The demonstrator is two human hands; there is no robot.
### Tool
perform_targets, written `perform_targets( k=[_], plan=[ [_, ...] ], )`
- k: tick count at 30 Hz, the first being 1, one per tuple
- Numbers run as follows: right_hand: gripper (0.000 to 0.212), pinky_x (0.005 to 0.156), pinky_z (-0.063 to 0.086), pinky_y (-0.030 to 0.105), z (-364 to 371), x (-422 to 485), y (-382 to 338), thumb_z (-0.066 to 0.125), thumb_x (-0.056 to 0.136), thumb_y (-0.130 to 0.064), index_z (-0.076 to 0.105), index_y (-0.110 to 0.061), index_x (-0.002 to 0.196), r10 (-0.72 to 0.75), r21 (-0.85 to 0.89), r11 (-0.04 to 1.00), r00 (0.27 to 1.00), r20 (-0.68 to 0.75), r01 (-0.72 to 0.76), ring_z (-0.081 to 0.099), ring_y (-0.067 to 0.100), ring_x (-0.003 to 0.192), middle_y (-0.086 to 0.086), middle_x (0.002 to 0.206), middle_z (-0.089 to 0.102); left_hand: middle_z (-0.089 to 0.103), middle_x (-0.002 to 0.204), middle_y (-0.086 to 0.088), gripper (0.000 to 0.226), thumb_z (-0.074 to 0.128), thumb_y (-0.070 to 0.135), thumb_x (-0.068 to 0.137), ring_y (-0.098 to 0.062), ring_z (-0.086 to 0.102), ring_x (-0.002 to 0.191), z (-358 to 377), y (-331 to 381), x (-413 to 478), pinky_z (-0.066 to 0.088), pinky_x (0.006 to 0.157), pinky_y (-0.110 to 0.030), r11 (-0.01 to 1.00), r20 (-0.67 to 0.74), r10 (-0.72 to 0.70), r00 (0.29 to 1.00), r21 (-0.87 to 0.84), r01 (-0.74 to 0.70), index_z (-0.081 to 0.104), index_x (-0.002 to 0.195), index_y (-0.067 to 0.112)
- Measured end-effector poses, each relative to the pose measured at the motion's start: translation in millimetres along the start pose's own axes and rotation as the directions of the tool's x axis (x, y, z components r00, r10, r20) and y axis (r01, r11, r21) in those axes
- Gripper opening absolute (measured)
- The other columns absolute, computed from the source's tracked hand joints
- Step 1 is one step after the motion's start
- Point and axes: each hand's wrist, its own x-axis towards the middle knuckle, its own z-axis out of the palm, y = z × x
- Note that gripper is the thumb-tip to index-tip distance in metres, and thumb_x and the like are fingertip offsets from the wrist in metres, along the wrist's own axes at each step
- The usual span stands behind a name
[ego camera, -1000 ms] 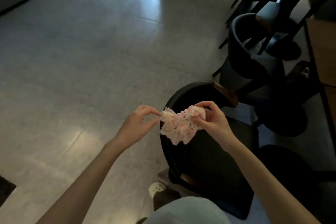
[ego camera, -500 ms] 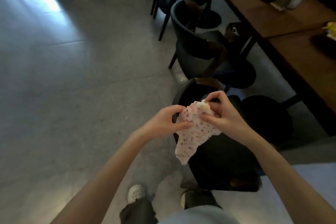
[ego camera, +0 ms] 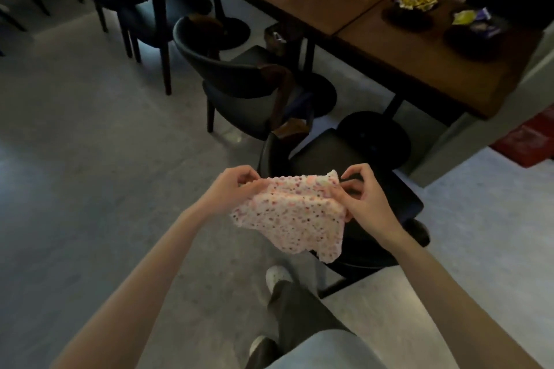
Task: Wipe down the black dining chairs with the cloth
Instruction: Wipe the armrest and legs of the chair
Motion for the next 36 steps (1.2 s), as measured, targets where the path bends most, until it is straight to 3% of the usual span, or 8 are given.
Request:
perform_targets(
  k=[8, 15, 18, 22, 25, 30, 33, 36],
  plan=[
    [0.018, 0.070, 0.051, 0.022, 56.5, 115.9, 39.4, 0.057, 0.094, -0.010, 0.061, -0.023, 0.082, 0.113, -0.277, 0.952, 0.991, -0.076, -0.130, 0.062, 0.006, 0.083, -0.010, 0.088, 0.064, 0.063, 0.085, 0.007, 0.011, 0.061, 0.033, 0.092, -0.007, 0.060, 0.080, -22.4, -39.0, 110.5, 0.043, 0.065, -0.020, 0.989, -0.048, -0.120, 0.992, 0.083, 0.124, 0.063, 0.088, 0.023],
    [0.027, 0.084, 0.040, 0.018, 96.1, 208.5, 75.9, 0.046, 0.100, -0.012, 0.066, -0.015, 0.117, 0.267, -0.375, 0.865, 0.938, -0.220, -0.333, 0.057, 0.015, 0.107, 0.002, 0.118, 0.056, 0.061, 0.099, 0.006, 0.014, 0.056, 0.024, 0.096, -0.008, 0.057, 0.091, -13.9, -60.8, 195.1, 0.042, 0.071, -0.018, 0.982, -0.078, -0.171, 0.982, 0.074, 0.176, 0.063, 0.106, 0.018],
    [0.041, 0.102, 0.039, 0.028, 114.7, 223.2, 82.7, 0.048, 0.100, -0.033, 0.048, -0.022, 0.140, 0.422, -0.322, 0.845, 0.902, -0.085, -0.426, 0.046, 0.019, 0.127, 0.005, 0.145, 0.039, 0.062, 0.100, 0.006, 0.014, 0.055, 0.019, 0.097, -0.005, 0.056, 0.089, -4.5, -70.3, 213.6, 0.042, 0.073, -0.014, 0.982, -0.121, -0.169, 0.978, 0.061, 0.178, 0.064, 0.106, 0.016],
    [0.078, 0.115, 0.023, 0.052, 154.6, 214.2, 86.9, 0.040, 0.090, -0.069, -0.003, -0.045, 0.150, 0.485, -0.167, 0.869, 0.869, 0.104, -0.465, 0.014, 0.028, 0.145, -0.010, 0.161, 0.001, 0.063, 0.098, 0.005, 0.011, 0.057, 0.018, 0.095, -0.004, 0.055, 0.084, 3.9, -88.7, 221.8, 0.041, 0.070, -0.011, 0.979, -0.151, -0.195, 0.969, 0.026, 0.201, 0.065, 0.103, 0.017],
    [0.076, 0.114, 0.024, 0.050, 170.5, 209.3, 91.3, 0.031, 0.091, -0.070, -0.013, -0.046, 0.148, 0.470, -0.399, 0.802, 0.882, -0.038, -0.445, 0.017, 0.029, 0.140, -0.006, 0.159, 0.002, 0.064, 0.096, 0.005, 0.011, 0.058, 0.021, 0.095, -0.004, 0.055, 0.078, 7.3, -100.5, 223.0, 0.042, 0.064, -0.009, 0.971, -0.110, -0.237, 0.965, 0.016, 0.240, 0.065, 0.103, 0.018],
    [0.060, 0.088, 0.047, 0.028, 168.9, 194.0, 93.1, 0.023, 0.099, -0.056, 0.001, -0.038, 0.153, 0.342, -0.407, 0.841, 0.933, -0.111, -0.356, 0.045, 0.013, 0.105, 0.004, 0.133, 0.027, 0.064, 0.097, 0.007, 0.015, 0.060, 0.026, 0.093, -0.007, 0.058, 0.086, 10.2, -103.9, 222.0, 0.045, 0.070, -0.014, 0.980, -0.031, -0.198, 0.980, -0.015, 0.197, 0.064, 0.107, 0.020],
    [0.055, 0.061, 0.043, 0.020, 159.8, 172.6, 95.4, 0.022, 0.103, -0.049, 0.011, -0.029, 0.153, 0.330, -0.644, 0.697, 0.939, -0.103, -0.315, 0.046, 0.006, 0.071, -0.001, 0.111, 0.038, 0.065, 0.096, 0.007, 0.016, 0.062, 0.026, 0.093, -0.006, 0.060, 0.085, 11.8, -97.4, 217.5, 0.046, 0.068, -0.013, 0.988, -0.002, -0.150, 0.989, -0.036, 0.150, 0.065, 0.108, 0.023],
    [0.045, 0.058, 0.044, 0.023, 143.5, 148.8, 94.6, 0.021, 0.104, -0.043, 0.034, -0.027, 0.143, 0.354, -0.793, 0.556, 0.934, -0.043, -0.247, 0.053, 0.009, 0.069, -0.002, 0.103, 0.049, 0.063, 0.095, 0.016, 0.016, 0.066, 0.022, 0.089, 0.003, 0.058, 0.088, 13.1, -90.7, 210.9, 0.043, 0.071, -0.007, 1.000, 0.010, 0.002, 1.000, 0.024, -0.002, 0.066, 0.104, 0.027]
  ],
)
